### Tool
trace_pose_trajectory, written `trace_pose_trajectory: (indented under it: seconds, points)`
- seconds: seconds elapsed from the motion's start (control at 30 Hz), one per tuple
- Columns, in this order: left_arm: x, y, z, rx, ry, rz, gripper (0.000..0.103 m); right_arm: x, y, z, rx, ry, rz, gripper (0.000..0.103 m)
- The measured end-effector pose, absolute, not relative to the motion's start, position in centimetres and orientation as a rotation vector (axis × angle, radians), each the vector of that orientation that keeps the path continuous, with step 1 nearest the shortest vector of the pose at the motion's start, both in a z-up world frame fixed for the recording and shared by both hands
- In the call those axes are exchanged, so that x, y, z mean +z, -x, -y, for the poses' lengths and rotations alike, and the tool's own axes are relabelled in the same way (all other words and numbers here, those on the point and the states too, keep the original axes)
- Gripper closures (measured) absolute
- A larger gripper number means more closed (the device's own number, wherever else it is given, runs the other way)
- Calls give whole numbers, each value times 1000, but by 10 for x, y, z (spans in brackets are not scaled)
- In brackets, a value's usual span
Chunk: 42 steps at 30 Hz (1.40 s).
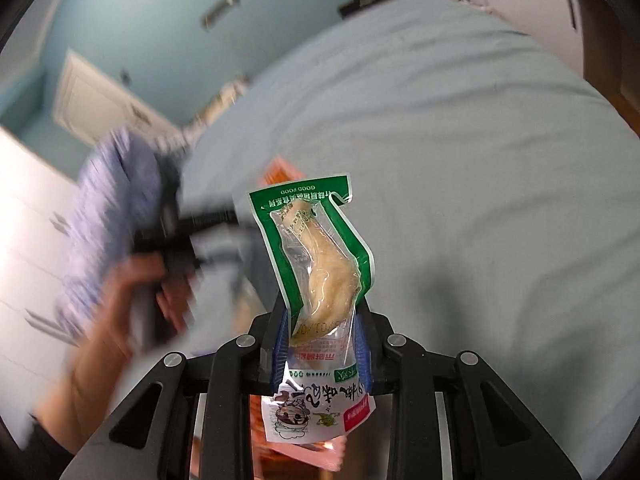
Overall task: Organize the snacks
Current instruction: 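Grasp the pink pretzel pack with left while right grasps the green-white chicken pack, then carry both packs over the box and open both tools to drop them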
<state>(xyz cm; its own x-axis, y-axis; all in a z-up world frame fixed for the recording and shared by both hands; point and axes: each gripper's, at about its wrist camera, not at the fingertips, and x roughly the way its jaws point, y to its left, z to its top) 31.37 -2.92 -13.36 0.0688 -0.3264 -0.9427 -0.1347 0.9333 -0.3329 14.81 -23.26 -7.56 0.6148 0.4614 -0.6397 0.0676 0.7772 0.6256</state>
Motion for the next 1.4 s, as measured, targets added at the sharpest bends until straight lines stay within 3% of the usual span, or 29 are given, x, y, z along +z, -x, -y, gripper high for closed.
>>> trace_pose_trajectory:
  seconds: [0.03,0.1,0.13,0.33,0.43,0.5,0.57,0.63,0.8,1.0,1.13,1.3,1.4]
  points:
    - [-139,-325,37,-137,405,-1512,24,-80,-156,230,244,-630,-909,77]
    - [-147,-346,38,-77,410,-1514,11,-87,-167,227,260,-625,-908,77]
    - [-149,-355,42,-58,411,-1503,0,-91,-172,229,278,-636,-906,77]
    - [-159,-392,82,192,211,-1501,0,-110,-195,242,221,-580,-934,77]
    - [-157,-395,106,143,97,-1442,8,-116,-207,243,233,-587,-949,77]
    - [-149,-385,111,75,65,-1402,27,-118,-211,243,234,-593,-952,77]
    - [-139,-371,113,-4,46,-1385,62,-114,-218,234,227,-588,-951,77]
    - [-134,-356,108,-77,73,-1419,66,-105,-217,234,224,-589,-946,77]
    - [-109,-298,67,-146,283,-1458,67,-88,-188,238,191,-577,-908,77]
    - [-23,-198,32,-306,220,-1334,67,-79,-157,231,210,-596,-876,77]
    - [-2,-156,-8,-430,224,-1332,66,-71,-142,227,214,-571,-856,77]
    - [-43,-88,-21,-597,262,-1408,64,-65,-137,215,211,-530,-836,77]
    - [-93,-71,-5,-571,175,-1478,50,-60,-123,212,288,-566,-822,77]
